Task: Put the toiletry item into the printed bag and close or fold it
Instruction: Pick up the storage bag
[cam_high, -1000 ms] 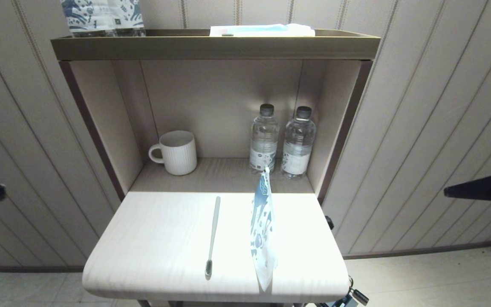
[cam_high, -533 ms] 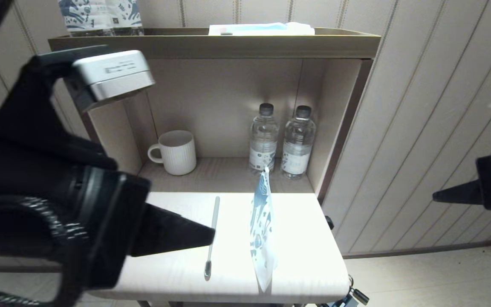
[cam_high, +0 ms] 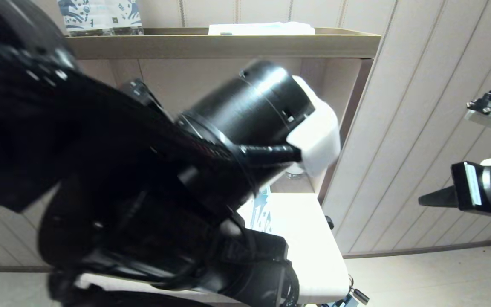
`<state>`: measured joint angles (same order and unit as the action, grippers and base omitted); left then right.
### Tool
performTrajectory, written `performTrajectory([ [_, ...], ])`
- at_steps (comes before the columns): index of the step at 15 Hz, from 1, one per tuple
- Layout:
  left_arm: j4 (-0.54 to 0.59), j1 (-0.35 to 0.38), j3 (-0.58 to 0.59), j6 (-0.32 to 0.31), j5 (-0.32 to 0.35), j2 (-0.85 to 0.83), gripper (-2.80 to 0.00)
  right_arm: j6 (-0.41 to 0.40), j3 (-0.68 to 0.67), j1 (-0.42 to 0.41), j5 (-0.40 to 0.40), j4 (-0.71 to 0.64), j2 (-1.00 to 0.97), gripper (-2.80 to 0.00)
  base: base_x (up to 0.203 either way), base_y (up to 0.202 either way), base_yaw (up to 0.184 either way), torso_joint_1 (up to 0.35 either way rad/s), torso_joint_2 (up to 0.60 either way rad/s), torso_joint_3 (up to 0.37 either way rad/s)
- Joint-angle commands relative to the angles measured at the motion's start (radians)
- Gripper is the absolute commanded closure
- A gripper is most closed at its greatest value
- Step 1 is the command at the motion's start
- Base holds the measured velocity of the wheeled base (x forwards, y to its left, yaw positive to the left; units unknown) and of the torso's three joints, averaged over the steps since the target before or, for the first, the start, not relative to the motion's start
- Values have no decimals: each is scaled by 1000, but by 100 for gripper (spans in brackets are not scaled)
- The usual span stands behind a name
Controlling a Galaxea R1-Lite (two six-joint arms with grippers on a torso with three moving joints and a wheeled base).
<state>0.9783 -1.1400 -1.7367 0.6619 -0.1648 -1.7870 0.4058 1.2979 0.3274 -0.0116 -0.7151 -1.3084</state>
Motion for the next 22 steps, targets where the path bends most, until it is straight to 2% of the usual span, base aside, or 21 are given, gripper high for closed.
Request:
performTrajectory([
  [1,-126,-15,73,4,-55,-37,-280,2,-26,1,-1,35,-14,0,0,0,0,0,0,0],
  [3,-228,-44,123,4,-131,-51,-280,1,-44,-13,0,75,-21,0,0,0,0,0,0,0],
  [5,-260,-50,130,7,-213,-86,-280,1,-46,-25,4,79,-26,0,0,0,0,0,0,0],
  [6,-279,-55,131,7,-226,-91,-280,1,-48,-27,7,79,-29,0,0,0,0,0,0,0],
  [14,-329,-69,154,0,-235,-134,-280,-4,-58,-70,68,86,-52,0,0,0,0,0,0,0],
  [17,-378,-66,153,-2,-280,-174,-280,-5,-60,-70,70,97,-55,0,0,0,0,0,0,0],
  [20,-388,-43,145,-13,-283,-184,-280,-5,-60,-70,73,98,-57,0,0,0,0,0,0,0],
  [21,-388,-34,149,-13,-284,-187,0,-5,-60,-70,78,98,-58,0,0,0,0,0,0,0],
  [22,-388,-34,156,-13,-290,-187,0,-6,-60,-70,82,98,-59,0,0,0,0,0,0,0],
])
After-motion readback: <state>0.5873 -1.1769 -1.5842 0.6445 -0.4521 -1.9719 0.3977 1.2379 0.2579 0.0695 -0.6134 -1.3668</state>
